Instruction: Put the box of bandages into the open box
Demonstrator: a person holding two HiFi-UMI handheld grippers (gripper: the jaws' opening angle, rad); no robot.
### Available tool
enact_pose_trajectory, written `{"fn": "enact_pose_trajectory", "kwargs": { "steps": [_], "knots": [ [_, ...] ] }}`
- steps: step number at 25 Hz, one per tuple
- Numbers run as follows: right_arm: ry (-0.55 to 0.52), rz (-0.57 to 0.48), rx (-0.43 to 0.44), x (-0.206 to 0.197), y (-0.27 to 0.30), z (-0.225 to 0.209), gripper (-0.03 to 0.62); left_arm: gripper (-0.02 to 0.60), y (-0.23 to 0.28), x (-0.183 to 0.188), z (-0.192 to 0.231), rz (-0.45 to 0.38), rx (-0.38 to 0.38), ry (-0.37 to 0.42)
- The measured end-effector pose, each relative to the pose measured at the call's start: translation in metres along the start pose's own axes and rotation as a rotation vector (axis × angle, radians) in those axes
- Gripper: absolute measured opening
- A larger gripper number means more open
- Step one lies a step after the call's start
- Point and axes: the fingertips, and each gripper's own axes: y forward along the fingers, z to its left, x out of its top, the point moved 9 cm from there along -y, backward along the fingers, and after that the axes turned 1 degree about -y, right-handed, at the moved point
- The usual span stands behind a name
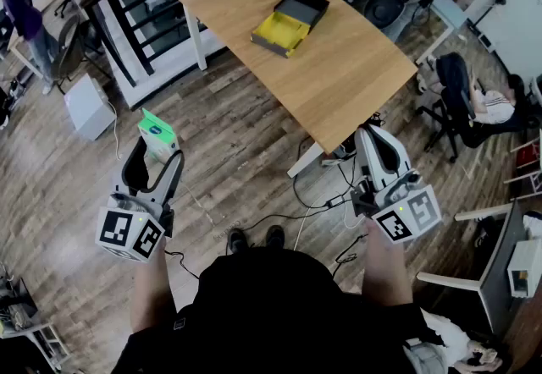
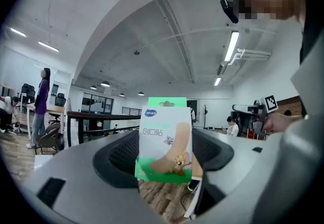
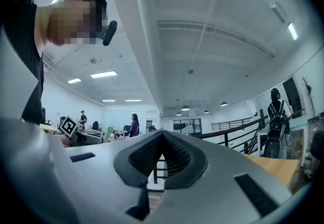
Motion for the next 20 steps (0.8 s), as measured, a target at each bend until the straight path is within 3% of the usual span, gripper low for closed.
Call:
{"fn": "enact_pose_trajectory", "kwargs": {
  "steps": [13, 20],
  "knots": [
    [0.064, -0.008, -0.002, -0.012, -0.023, -0.040, 0.035, 0.330, 0.023, 0.005, -0.033, 0.003, 0.004, -0.015],
    [0.031, -0.072, 0.099, 0.002, -0.037, -0.060, 0.035, 0.331, 0.037, 0.013, -0.066, -0.001, 0.020, 0.015]
  ]
}}
